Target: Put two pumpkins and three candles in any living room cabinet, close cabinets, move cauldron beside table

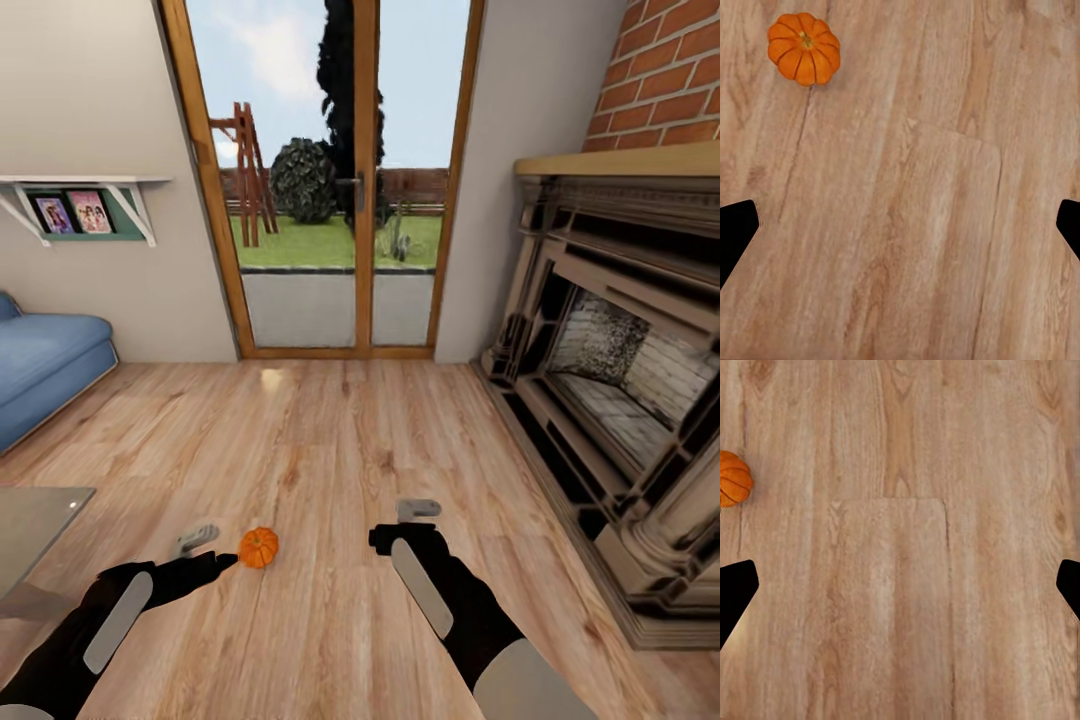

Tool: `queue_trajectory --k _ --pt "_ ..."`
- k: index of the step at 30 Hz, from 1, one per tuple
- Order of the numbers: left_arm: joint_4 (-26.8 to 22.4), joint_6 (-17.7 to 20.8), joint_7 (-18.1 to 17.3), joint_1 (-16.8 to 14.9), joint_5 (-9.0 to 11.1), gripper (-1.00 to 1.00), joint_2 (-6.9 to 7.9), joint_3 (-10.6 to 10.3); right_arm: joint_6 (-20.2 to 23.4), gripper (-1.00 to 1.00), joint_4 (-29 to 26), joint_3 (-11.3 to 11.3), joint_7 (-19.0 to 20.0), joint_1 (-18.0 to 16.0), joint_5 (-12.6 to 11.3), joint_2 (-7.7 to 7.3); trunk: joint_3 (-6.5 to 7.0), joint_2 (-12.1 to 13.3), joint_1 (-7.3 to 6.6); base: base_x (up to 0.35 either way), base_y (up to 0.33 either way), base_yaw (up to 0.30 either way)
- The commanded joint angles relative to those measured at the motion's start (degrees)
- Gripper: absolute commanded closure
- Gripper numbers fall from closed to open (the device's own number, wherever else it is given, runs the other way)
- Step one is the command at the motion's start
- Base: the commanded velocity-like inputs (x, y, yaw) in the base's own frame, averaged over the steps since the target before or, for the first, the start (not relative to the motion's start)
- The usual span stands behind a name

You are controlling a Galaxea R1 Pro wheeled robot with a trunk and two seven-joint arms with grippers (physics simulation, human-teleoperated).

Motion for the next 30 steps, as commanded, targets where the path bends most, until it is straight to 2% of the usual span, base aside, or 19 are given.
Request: queue_trajectory --k 1,8,15,30 --pt "0.0 0.1 -0.1 0.0 0.0 -1.0 0.04 -0.1 0.3 -1.0 -0.4 0.2 -0.9 0.0 -0.6 0.0 -0.12 0.0 0.01 0.157 0.0 0.197" --pt "-1.1 0.3 -0.2 0.1 -0.3 -1.0 0.24 -0.8 0.8 -1.0 -2.8 0.3 -1.5 0.0 -0.6 -0.1 -0.42 0.0 0.01 0.104 0.0 0.122" --pt "-2.5 0.3 -0.1 0.2 -3.3 -1.0 -0.1 -3.0 0.8 -1.0 -4.6 0.0 -1.6 0.0 -0.7 -0.17 -0.44 0.0 0.01 0.191 0.0 0.009" --pt "-1.9 0.3 0.0 0.2 -3.6 -1.0 -0.05 -2.9 0.8 -1.0 -4.6 0.2 -1.6 0.0 -0.6 0.31 -0.44 0.0 0.01 0.32 0.0 0.0"
